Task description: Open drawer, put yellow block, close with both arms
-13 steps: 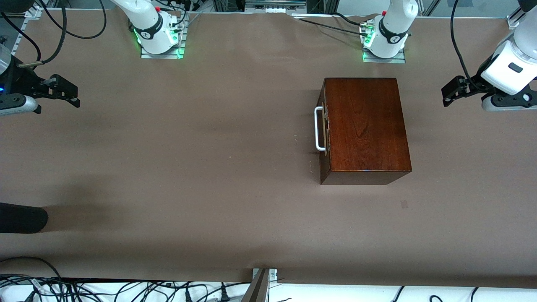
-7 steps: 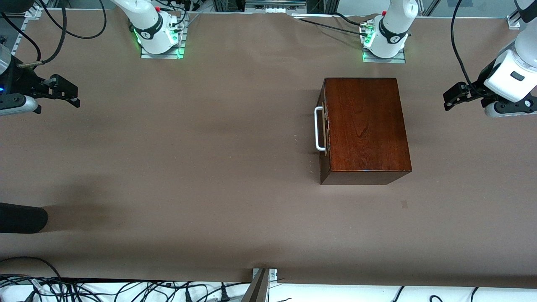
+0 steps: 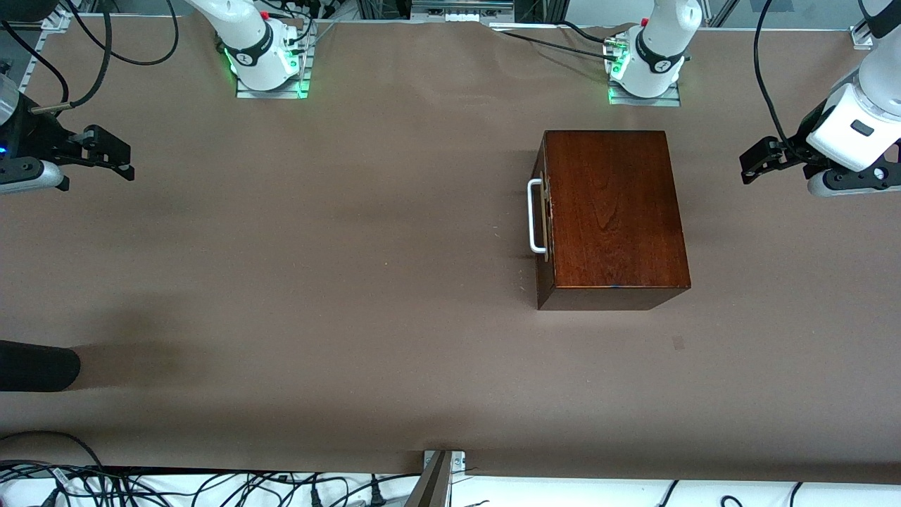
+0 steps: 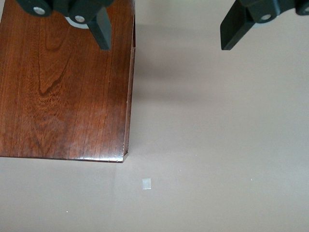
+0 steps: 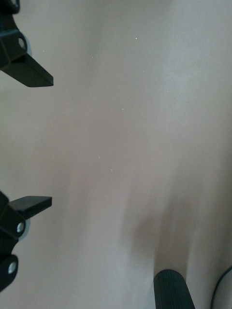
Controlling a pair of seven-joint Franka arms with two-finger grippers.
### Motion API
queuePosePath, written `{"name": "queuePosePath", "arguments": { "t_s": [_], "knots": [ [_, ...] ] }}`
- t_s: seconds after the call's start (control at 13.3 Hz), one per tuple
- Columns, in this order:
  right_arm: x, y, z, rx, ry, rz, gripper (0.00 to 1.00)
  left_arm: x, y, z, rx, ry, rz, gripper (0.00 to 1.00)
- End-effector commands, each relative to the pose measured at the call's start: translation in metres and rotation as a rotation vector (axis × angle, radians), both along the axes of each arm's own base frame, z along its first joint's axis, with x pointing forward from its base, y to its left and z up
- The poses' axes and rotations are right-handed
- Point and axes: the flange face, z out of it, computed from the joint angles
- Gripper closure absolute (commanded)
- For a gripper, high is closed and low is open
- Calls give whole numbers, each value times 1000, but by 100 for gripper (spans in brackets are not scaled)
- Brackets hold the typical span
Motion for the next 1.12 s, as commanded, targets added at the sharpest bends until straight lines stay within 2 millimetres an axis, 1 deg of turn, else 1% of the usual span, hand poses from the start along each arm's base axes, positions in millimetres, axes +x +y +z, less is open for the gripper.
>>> {"name": "queuePosePath", "arguments": {
  "t_s": [0.0, 0.45, 0.67, 1.05],
  "knots": [
    [1, 2, 4, 1, -3, -10, 0, -3, -2, 5, -4, 4, 10, 0],
    [1, 2, 4, 1, -2, -10, 0, -4, 0, 5, -1, 12, 5, 0],
    [1, 2, 5, 1, -5, -10, 0, -4, -4, 4, 1, 15, -3, 0],
    [1, 2, 5, 1, -7, -10, 0, -5, -4, 4, 1, 15, -3, 0]
  ]
}}
